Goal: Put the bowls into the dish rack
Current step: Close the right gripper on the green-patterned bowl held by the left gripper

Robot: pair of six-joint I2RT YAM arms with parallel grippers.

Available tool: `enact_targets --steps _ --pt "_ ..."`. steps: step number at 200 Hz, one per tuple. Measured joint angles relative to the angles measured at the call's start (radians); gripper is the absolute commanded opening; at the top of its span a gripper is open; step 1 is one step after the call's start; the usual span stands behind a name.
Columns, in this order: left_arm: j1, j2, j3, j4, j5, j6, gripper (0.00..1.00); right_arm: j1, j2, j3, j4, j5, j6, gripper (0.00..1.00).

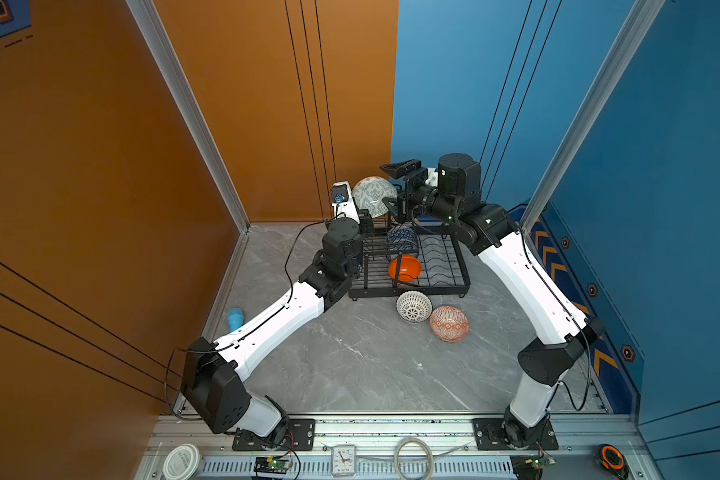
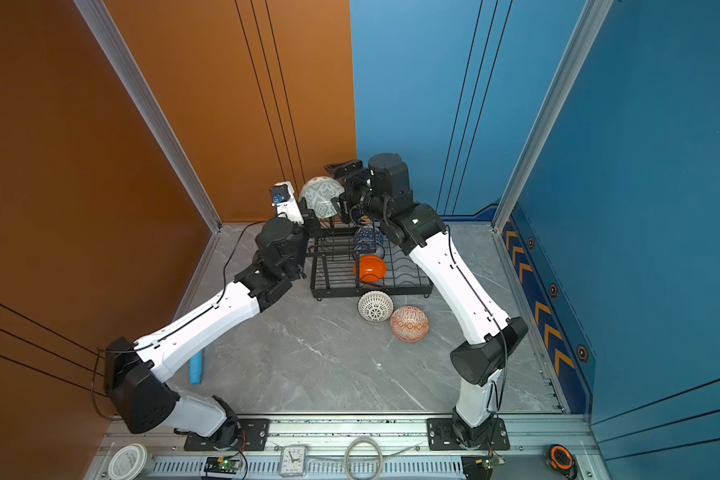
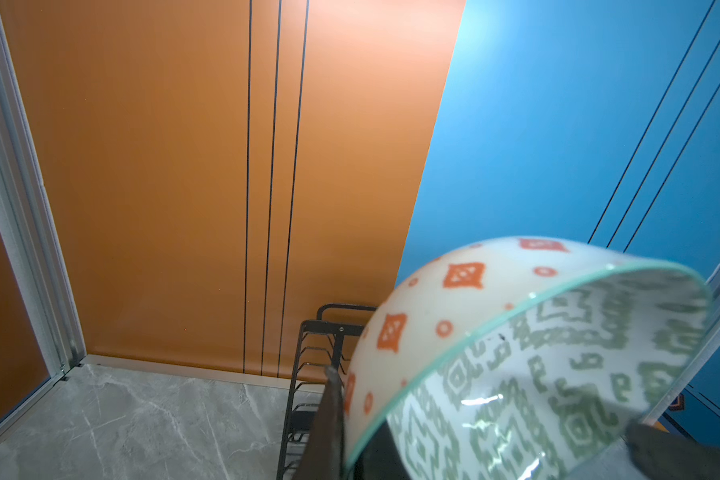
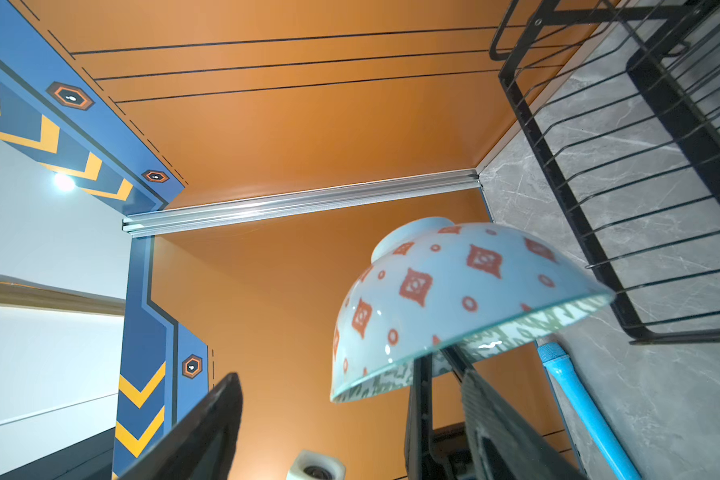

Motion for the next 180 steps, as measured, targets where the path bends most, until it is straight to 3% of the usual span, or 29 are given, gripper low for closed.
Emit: enact_targets --steps 53,92,130,180 --pt "-0.017 0.013 0.002 0.035 -0.043 0.014 0.0 -0.003 0.019 0.0 0.05 0.023 0.035 0.46" --pt "-0.029 0.014 0.005 0.054 -0.061 0.018 0.0 -0.011 0.028 0.0 0.075 0.023 0.044 0.35" --pt "-0.05 0.015 0.005 0.064 -0.079 0.028 0.0 -0.01 0.039 0.0 0.085 0.021 0.051 0.31" --pt "-0.076 0.024 0.006 0.082 -0.121 0.024 0.0 -0.001 0.044 0.002 0.126 0.021 0.107 0.08"
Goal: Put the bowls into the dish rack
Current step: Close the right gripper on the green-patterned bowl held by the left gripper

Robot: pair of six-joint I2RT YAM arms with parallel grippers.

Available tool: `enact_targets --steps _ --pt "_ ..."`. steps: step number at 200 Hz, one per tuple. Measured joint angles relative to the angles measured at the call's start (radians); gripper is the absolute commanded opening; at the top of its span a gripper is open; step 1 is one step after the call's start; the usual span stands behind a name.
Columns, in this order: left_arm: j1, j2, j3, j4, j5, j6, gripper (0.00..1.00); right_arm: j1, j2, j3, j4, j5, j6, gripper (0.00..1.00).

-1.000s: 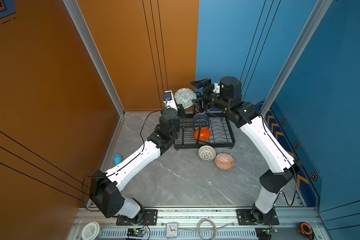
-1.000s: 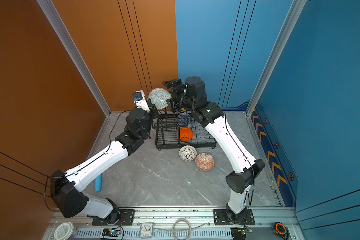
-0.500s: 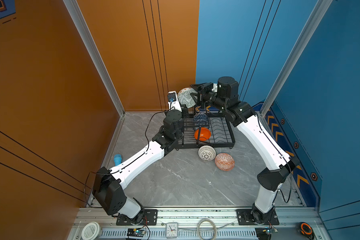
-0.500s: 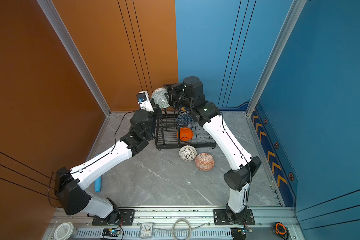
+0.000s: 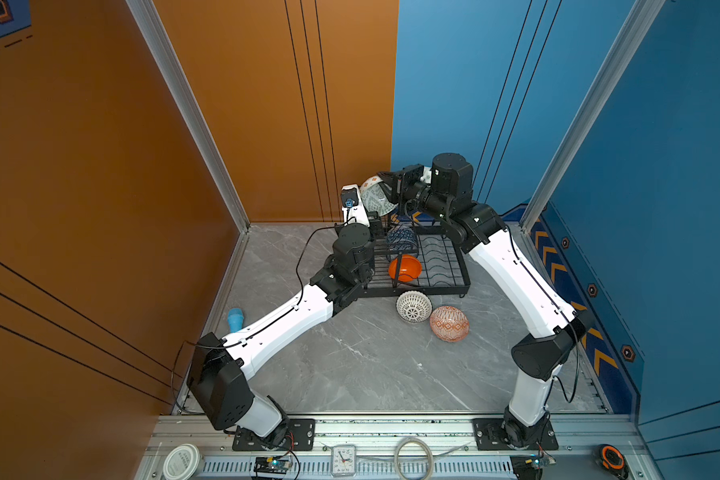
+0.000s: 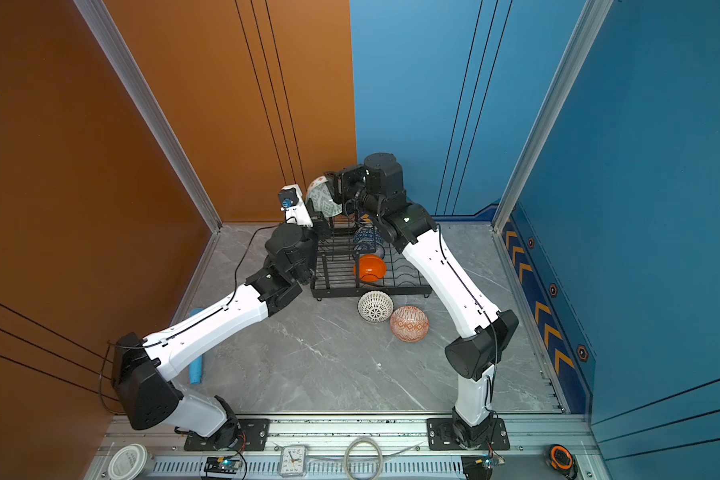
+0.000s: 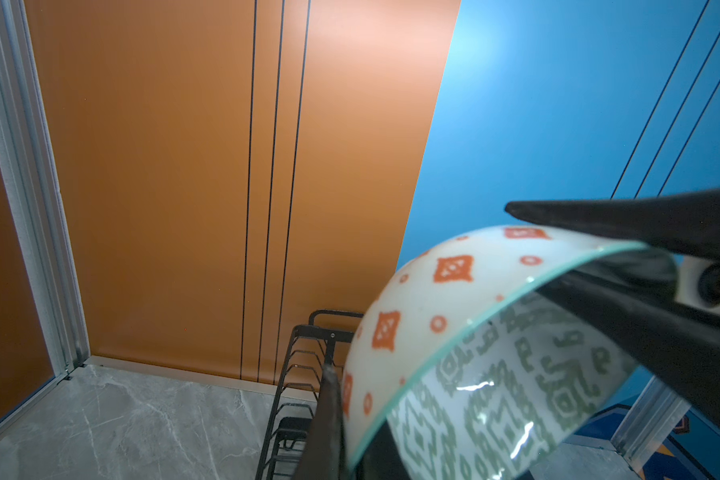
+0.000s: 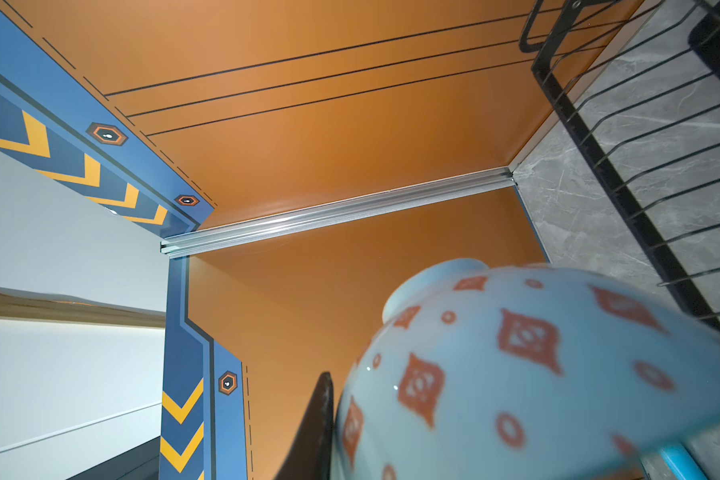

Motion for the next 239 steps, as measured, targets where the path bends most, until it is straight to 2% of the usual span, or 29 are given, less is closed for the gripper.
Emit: enact_targets --steps 28,65,81,128,160,182,224,239 --pt "-0.004 0.001 0.0 0.011 -0.014 0.0 0.0 0.002 0.0 0.001 0.01 -0.006 0.002 0.0" --pt "-0.013 0.001 0.0 0.023 -0.038 -0.003 0.0 0.002 0.0 0.001 0.024 -0.026 0.005 0.0" --pt "-0.014 0.001 0.0 0.026 -0.043 -0.003 0.07 0.002 0.0 0.001 0.027 -0.029 0.005 0.0" --pt "-0.019 0.001 0.0 0.029 -0.055 -0.003 0.09 0.002 -0.001 0.0 0.032 -0.037 0.005 0.0" --pt "-0.029 0.0 0.0 0.019 -0.053 0.012 0.16 -0.004 -0.023 -0.046 0.052 -0.036 -0.011 0.0" --pt "-0.052 -0.008 0.0 0.023 -0.049 0.022 0.28 -0.021 -0.027 -0.074 0.054 -0.032 -0.027 0.0" --pt "-0.063 -0.017 0.007 0.018 -0.042 0.032 0.36 -0.034 -0.028 -0.098 0.055 -0.026 -0.038 0.0" --pt "-0.066 -0.018 0.008 0.016 -0.042 0.038 0.42 -0.035 -0.036 -0.114 0.058 -0.025 -0.041 0.0"
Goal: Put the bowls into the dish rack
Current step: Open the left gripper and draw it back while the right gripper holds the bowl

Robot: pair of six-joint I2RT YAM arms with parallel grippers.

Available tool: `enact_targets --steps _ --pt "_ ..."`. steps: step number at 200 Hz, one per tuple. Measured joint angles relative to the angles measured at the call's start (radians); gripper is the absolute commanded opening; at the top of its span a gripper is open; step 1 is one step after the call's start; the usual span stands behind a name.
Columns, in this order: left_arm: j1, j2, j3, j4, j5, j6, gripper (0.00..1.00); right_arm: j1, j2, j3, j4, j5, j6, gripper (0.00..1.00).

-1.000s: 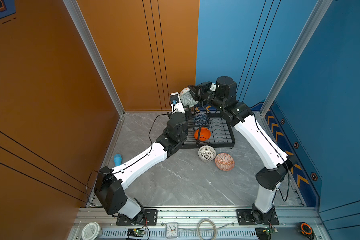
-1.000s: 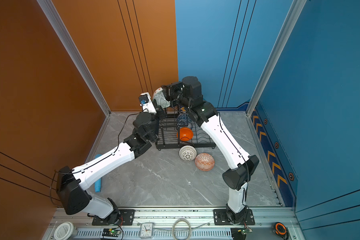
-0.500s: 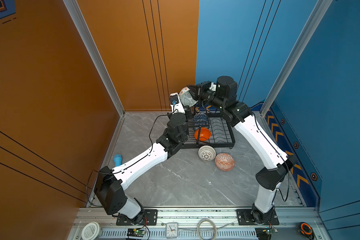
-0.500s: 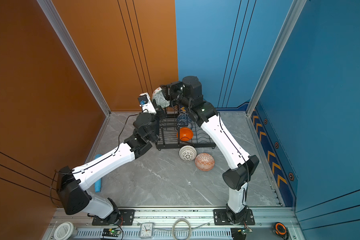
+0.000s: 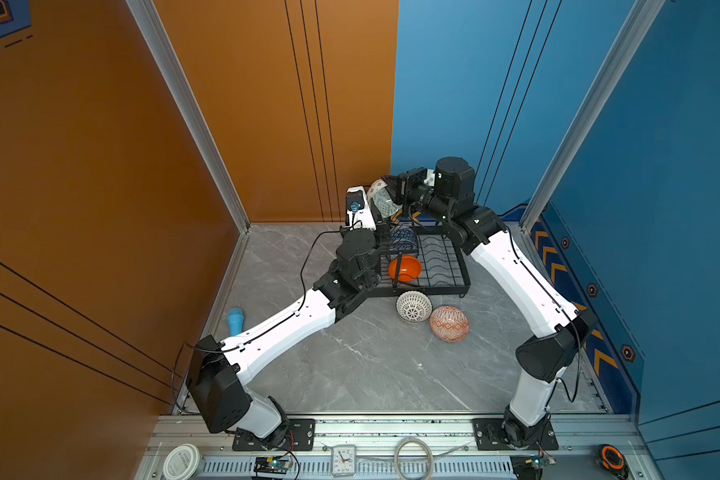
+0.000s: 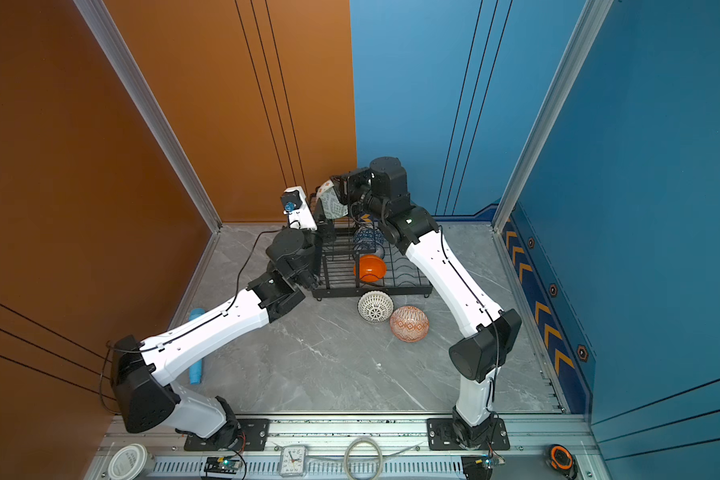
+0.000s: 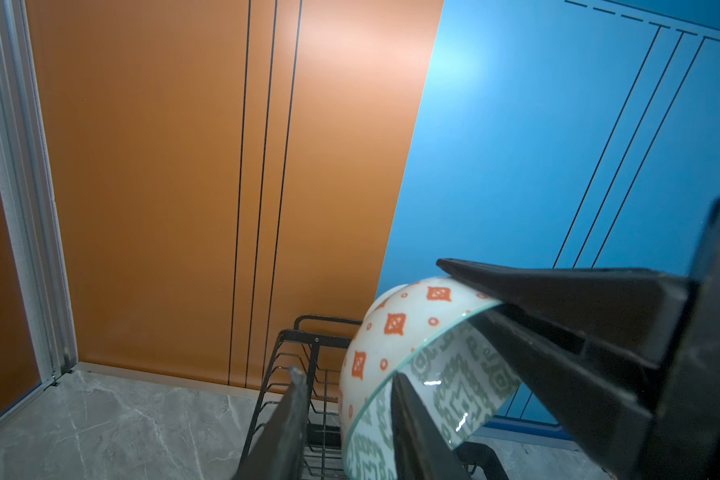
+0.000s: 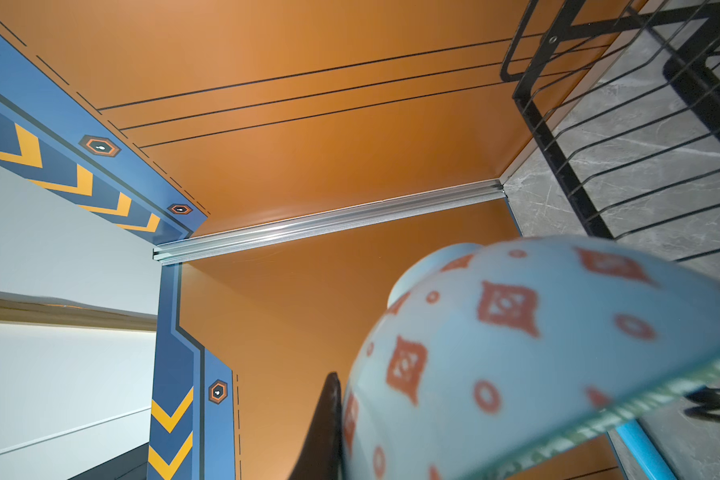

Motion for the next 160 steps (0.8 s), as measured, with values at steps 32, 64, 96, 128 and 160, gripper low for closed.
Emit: enact_targets --steps 32,64,96,128,160 --pt "-0.014 -0.006 0.0 -0.011 -0.001 0.001 0.51 -0.005 -0.026 -0.036 0.01 0.0 -0.001 0.0" --pt "-0.032 -0.024 0.0 -0.033 -0.003 0.012 0.61 -0.024 -0.055 -0.068 0.027 0.0 -0.001 0.0" --pt "-0.055 -0.055 0.001 -0.076 -0.013 0.028 0.9 -0.055 -0.092 -0.111 0.043 0.0 0.0 0.0" --pt "-0.075 -0.095 0.004 -0.124 -0.032 0.037 0.98 -0.083 -0.12 -0.145 0.058 0.0 0.0 0.0" --pt "-0.089 -0.126 0.01 -0.2 -0.042 0.029 0.98 -0.106 -0.152 -0.197 0.089 -0.001 0.001 0.0"
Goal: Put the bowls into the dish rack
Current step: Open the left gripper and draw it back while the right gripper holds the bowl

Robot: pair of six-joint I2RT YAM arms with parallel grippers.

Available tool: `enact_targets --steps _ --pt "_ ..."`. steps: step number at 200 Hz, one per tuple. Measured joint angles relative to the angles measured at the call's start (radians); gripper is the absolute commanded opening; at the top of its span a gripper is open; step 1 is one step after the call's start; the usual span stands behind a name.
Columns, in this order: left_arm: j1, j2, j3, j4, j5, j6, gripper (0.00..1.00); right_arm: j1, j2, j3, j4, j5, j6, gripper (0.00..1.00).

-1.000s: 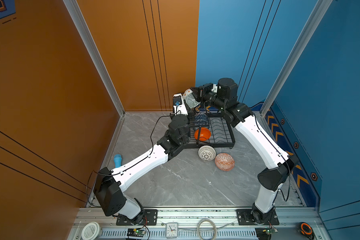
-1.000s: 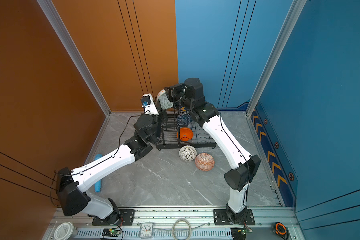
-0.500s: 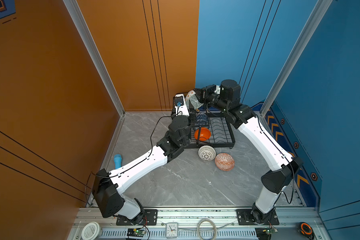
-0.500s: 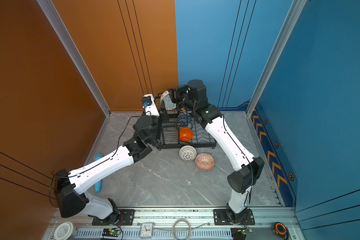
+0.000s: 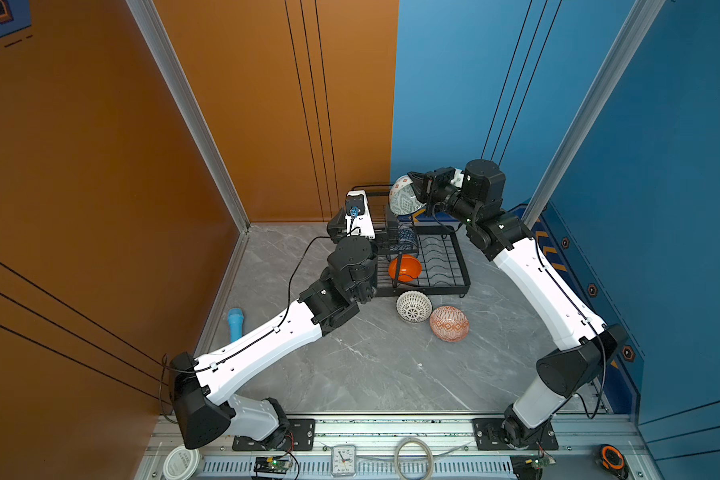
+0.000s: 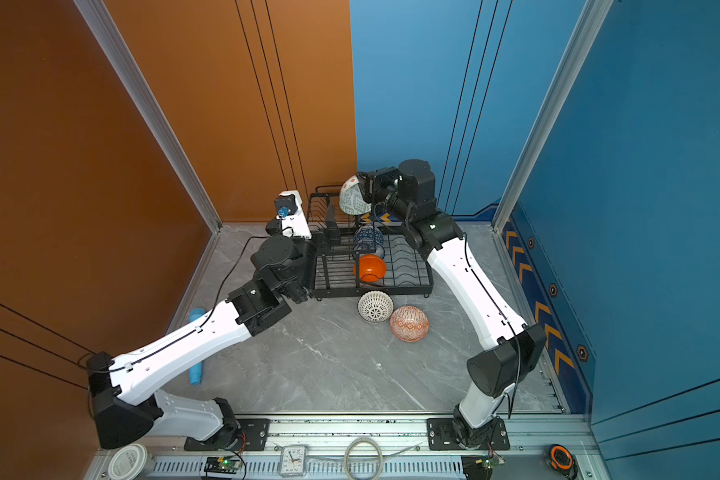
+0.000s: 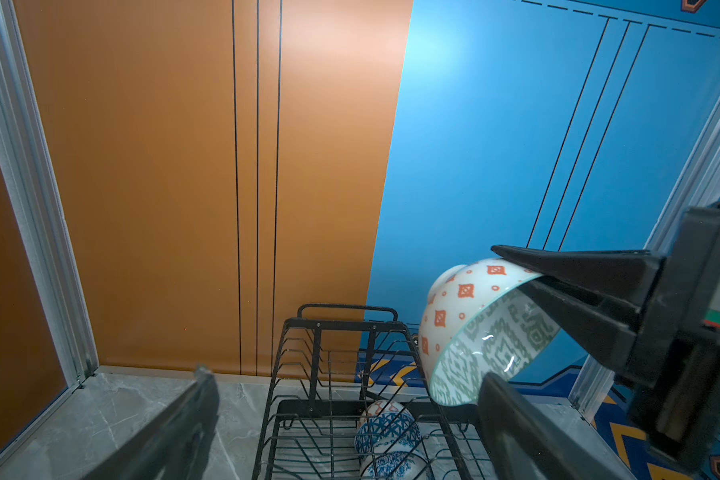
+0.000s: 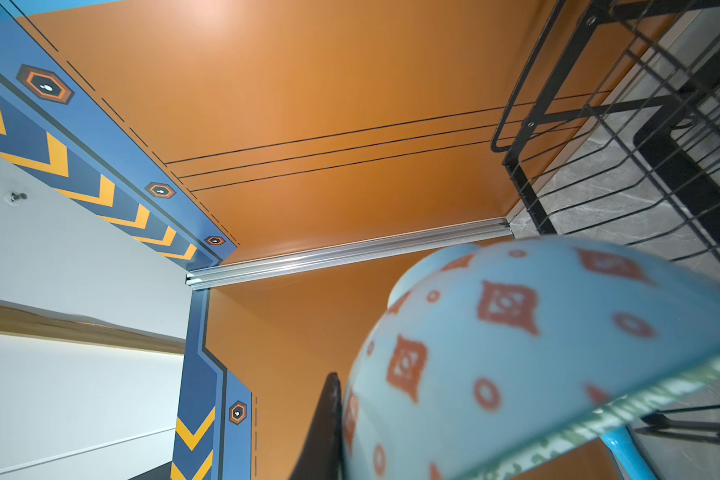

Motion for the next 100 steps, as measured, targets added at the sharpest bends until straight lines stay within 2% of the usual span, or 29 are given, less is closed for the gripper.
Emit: enact_targets --steps 57,100 --pt "-0.004 -0.034 0.066 -0.248 0.018 -0.109 0.98 -0.06 -0.101 -0.166 0.063 -0.007 0.011 0.0" --pt "-0.003 -0.057 0.103 -0.42 0.161 -0.2 0.98 -0.13 -0.165 -0.249 0.065 -0.013 -0.002 0.0"
